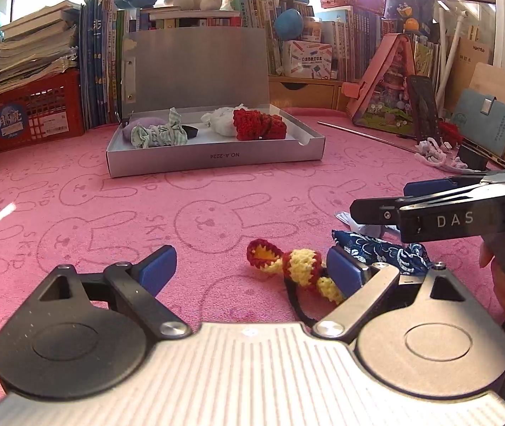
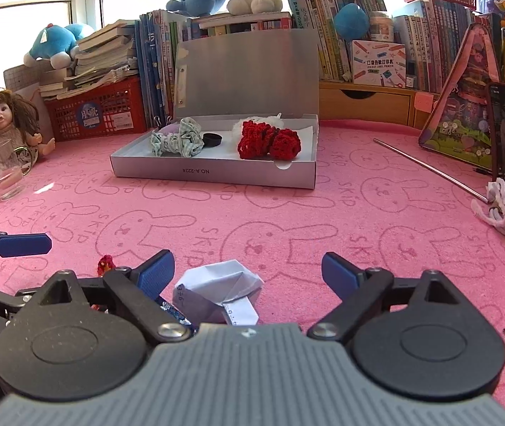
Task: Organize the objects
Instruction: 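Withdraw both grippers from the box toward the knitted strip and paper, then close left gripper on yellow-red knitted strip while right gripper grasps white folded paper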
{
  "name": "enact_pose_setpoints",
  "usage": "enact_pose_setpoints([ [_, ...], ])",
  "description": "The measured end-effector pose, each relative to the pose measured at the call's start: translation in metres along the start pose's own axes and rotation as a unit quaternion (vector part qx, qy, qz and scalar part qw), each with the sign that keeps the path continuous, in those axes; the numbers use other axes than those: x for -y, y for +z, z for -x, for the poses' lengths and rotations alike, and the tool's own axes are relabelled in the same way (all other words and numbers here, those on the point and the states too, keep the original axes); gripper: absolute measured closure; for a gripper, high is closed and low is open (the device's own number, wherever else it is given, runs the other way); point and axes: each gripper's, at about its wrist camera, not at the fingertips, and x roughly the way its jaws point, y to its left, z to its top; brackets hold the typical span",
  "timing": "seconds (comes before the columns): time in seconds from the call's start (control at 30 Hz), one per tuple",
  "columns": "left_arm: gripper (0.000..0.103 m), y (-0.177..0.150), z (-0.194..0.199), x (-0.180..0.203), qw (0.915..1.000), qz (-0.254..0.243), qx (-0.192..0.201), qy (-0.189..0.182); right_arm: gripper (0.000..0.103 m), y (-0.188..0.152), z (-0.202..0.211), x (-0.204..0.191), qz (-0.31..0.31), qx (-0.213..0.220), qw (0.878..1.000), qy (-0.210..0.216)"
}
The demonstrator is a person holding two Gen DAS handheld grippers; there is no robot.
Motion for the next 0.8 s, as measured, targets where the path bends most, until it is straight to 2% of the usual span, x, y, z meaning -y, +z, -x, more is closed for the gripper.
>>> enact_pose_setpoints([
  [0.27,0.012,0.0,-0.01,0.001,0.9995,0.019,-0.006,-0.023,0.015,-0.004,-0.007,0.002,0.008,-0.02,0.999,0.026],
  [0.47,0.03,-0.002,-0.013,0.001,0.9985,0.026,-0.012,-0.047,0.018,-0.006,-0.015,0.003,-0.006,-0.03,0.999,0.044],
  [0.6,0.046,-0.002,-0.014,0.002,0.997,0.03,-0.015,-0.069,0.02,-0.006,-0.017,0.002,-0.005,-0.033,0.998,0.046],
  [0.8,0.06,0.0,-0.017,0.002,0.9967,0.036,-0.014,-0.071,0.023,-0.005,-0.018,0.002,-0.004,-0.034,0.998,0.047],
])
